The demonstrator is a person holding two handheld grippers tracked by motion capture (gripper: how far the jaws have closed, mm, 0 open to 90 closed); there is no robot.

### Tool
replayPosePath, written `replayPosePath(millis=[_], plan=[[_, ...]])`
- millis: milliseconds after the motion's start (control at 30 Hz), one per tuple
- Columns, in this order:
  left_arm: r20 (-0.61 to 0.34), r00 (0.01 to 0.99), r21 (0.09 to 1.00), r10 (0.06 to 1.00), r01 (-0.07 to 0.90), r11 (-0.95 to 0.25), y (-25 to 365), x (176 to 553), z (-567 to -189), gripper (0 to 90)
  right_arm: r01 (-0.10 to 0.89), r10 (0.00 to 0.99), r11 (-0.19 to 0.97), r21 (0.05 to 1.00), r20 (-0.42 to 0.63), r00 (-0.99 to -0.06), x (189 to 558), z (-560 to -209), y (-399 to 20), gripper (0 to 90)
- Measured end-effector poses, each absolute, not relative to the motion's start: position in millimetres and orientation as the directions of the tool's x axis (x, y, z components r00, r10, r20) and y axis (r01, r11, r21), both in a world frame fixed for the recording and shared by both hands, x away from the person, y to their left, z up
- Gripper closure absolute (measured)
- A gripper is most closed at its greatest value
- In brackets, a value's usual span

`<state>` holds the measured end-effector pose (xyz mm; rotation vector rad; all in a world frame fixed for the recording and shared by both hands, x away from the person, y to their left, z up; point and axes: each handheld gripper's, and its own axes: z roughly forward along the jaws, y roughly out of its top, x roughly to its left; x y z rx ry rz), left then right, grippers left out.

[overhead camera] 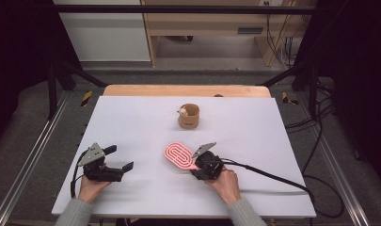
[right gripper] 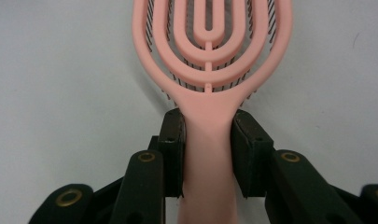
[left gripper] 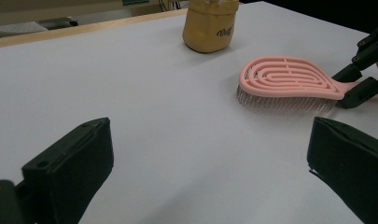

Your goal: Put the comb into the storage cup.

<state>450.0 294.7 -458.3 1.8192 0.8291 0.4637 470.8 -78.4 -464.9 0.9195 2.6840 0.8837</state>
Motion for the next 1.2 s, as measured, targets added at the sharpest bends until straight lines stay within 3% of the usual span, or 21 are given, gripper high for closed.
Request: replayPosePath(millis=[1200], plan=[[-0.077, 0.675, 0.914, 0.734, 0.341, -0.218, 294, 451, -459, 0.6, 0.463, 0.61, 0.589, 0.662, 0.011, -0.792, 464, -444, -87, 69.3]])
